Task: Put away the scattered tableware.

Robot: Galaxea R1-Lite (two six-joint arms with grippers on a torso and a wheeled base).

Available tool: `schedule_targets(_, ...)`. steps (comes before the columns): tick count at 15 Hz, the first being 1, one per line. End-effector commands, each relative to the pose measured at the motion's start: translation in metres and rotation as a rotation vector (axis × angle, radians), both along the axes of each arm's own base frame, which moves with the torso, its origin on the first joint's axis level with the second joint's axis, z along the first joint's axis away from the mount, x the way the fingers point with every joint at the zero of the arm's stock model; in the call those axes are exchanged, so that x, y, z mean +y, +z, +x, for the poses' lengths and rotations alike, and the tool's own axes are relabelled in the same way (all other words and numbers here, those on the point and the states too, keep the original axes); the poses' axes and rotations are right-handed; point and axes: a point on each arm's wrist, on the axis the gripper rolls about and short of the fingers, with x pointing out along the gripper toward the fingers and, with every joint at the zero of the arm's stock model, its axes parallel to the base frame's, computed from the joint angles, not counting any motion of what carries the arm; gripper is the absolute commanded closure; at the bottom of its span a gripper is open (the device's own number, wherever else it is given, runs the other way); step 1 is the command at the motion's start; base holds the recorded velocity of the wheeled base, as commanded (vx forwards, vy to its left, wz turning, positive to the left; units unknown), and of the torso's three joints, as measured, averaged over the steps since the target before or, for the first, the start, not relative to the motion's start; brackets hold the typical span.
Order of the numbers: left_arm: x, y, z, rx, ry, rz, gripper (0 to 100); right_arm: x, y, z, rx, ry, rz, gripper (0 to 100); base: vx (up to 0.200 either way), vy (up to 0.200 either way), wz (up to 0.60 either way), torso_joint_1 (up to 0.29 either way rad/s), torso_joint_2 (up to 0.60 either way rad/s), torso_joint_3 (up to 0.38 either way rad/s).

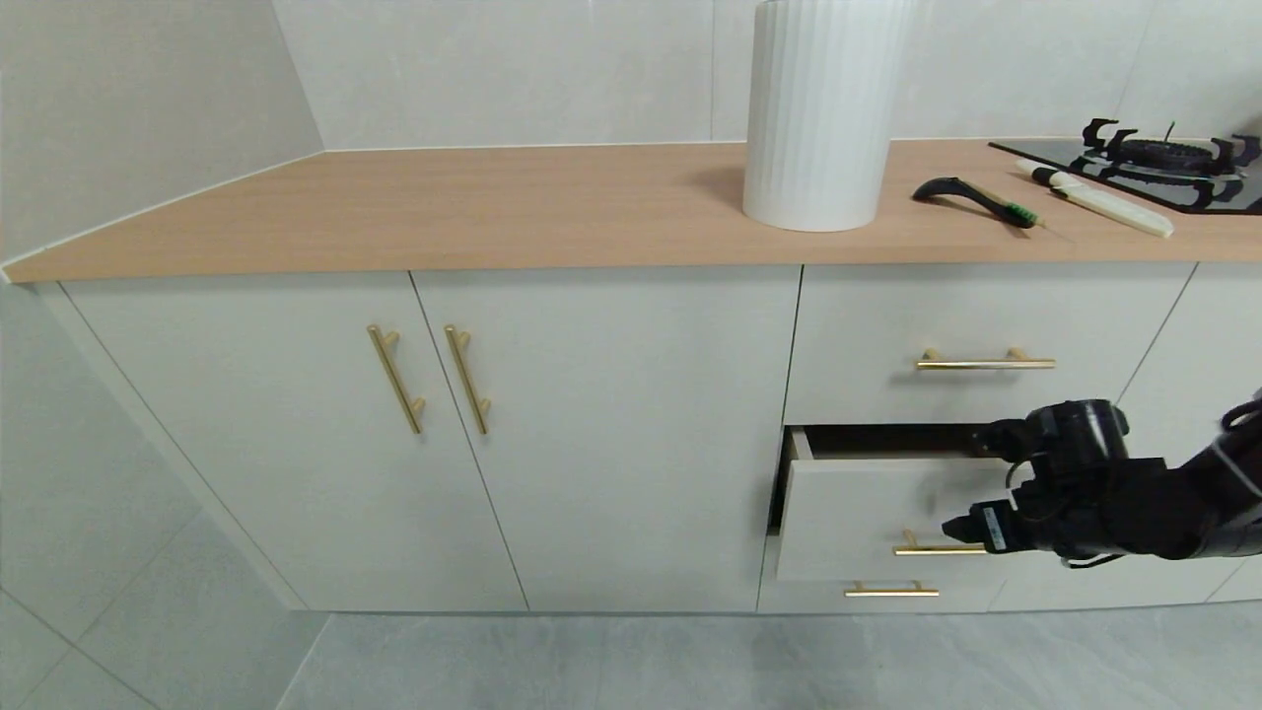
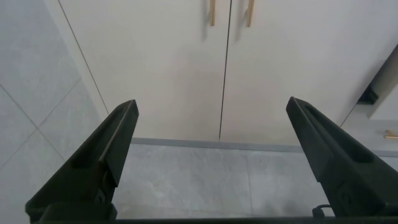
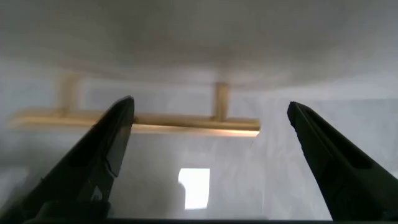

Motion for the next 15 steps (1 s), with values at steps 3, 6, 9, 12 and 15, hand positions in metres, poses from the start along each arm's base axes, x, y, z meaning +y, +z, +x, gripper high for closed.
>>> schedule_targets(3,0.0,0.0,0.0,0.0,0.001,0.0,0,0.013,0.119,-0.063,-0.177,0.104,0.077,0,0.0,0.0,0.0,0.0,0.0,0.0)
schedule_targets(6,0.0,0.0,0.0,0.0,0.001,0.0,0,0.03,0.111,-0.057,-0.158,0.119,0.128,0,0.0,0.0,0.0,0.0,0.0,0.0)
schedule_targets(9,0.0,0.0,0.0,0.0,0.001,0.0,0,0.039,0.083,-0.035,-0.144,0.112,0.116,0,0.0,0.0,0.0,0.0,0.0,0.0)
schedule_targets(12,0.0,0.0,0.0,0.0,0.001,0.0,0,0.042,0.06,-0.021,-0.145,0.099,0.117,0,0.0,0.0,0.0,0.0,0.0,0.0)
schedule_targets(15,0.0,0.0,0.0,0.0,0.001,0.0,0,0.042,0.044,-0.01,-0.212,0.071,0.098,0,0.0,0.0,0.0,0.0,0.0,0.0)
